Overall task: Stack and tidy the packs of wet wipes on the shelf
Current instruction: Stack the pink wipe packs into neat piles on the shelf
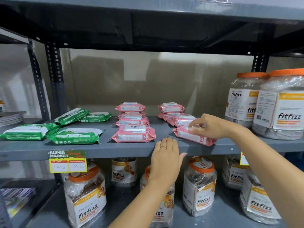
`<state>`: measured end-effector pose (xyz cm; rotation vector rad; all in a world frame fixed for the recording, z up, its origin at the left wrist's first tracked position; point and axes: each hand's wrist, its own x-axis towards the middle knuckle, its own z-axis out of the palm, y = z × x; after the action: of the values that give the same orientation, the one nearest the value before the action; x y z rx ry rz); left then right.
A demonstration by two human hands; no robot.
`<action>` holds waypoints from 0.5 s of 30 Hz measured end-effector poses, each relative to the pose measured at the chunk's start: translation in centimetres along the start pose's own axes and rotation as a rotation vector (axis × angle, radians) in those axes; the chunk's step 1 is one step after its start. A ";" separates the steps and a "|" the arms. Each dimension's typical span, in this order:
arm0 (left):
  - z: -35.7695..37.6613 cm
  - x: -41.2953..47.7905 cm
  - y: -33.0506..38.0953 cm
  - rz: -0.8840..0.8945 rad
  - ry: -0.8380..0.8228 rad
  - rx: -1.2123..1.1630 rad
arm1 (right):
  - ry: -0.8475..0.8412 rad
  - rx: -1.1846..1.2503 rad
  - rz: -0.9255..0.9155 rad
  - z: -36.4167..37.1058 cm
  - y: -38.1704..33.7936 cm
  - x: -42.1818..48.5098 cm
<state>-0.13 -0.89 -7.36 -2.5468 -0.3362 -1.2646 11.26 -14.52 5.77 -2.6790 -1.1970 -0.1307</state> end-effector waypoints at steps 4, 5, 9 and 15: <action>0.2 -0.1 0.1 -0.012 0.016 -0.008 | -0.021 -0.023 0.014 0.2 -0.2 0.3; 0.2 -0.1 0.1 -0.013 0.017 -0.006 | 0.018 -0.083 0.041 0.2 -0.3 0.2; 0.4 -0.2 0.0 -0.008 0.020 0.004 | -0.029 -0.050 0.149 -0.4 -0.8 -0.1; 0.2 -0.2 0.1 -0.007 0.025 -0.002 | -0.223 0.286 0.131 -1.0 -0.3 -1.1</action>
<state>-0.03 -0.93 -7.66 -2.5312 -0.3391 -1.2985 10.28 -15.38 6.63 -2.5545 -1.0036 0.3419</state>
